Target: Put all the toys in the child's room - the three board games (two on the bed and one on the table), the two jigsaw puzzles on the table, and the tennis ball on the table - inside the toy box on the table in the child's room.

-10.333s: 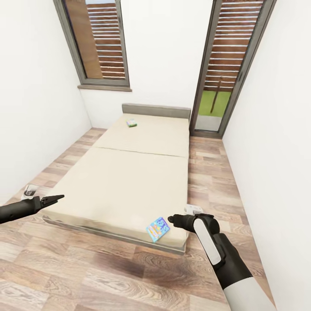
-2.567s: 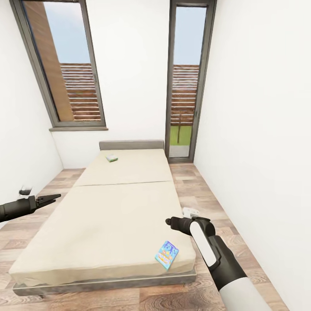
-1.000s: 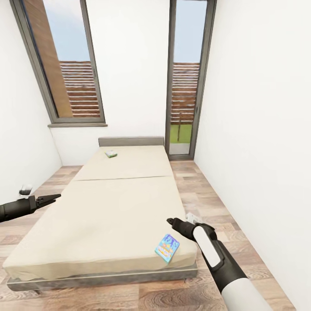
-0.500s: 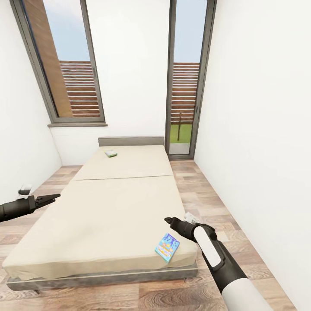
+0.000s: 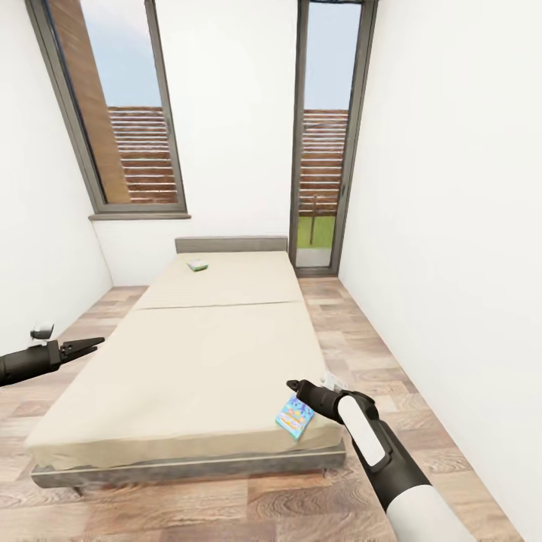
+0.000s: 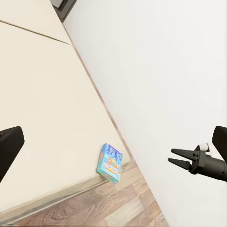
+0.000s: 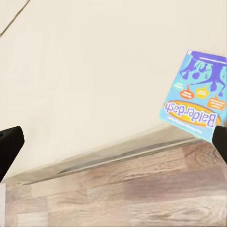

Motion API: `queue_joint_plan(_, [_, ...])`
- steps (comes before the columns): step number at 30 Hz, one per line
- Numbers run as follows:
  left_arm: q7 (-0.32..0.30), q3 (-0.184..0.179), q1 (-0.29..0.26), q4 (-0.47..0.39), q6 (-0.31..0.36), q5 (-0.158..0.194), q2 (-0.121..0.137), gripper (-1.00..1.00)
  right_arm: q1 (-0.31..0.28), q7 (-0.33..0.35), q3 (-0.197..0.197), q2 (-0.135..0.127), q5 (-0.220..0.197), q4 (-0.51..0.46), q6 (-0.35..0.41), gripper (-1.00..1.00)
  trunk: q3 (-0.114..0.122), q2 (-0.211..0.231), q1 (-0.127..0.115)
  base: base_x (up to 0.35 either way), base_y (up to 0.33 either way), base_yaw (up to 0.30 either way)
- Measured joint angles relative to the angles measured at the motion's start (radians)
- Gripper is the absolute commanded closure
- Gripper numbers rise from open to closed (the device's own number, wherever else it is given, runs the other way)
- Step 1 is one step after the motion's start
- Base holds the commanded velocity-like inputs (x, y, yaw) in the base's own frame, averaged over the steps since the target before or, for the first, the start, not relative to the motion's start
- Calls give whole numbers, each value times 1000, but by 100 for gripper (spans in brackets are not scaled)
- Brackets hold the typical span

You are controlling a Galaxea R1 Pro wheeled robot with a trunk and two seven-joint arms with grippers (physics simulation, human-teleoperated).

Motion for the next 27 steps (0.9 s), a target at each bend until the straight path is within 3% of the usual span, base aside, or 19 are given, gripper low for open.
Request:
queue_joint_plan(18, [-2,-1,0,0,-1,0,0,-100,0,0,-28,0,0,13,0,-100,0,0,0,-261,103,0])
queue_joint_plan(27, [-2,-1,0,0,0,0,0,-100,0,0,-34,0,0,23,-1,-100,0,0,0,-99,25,0])
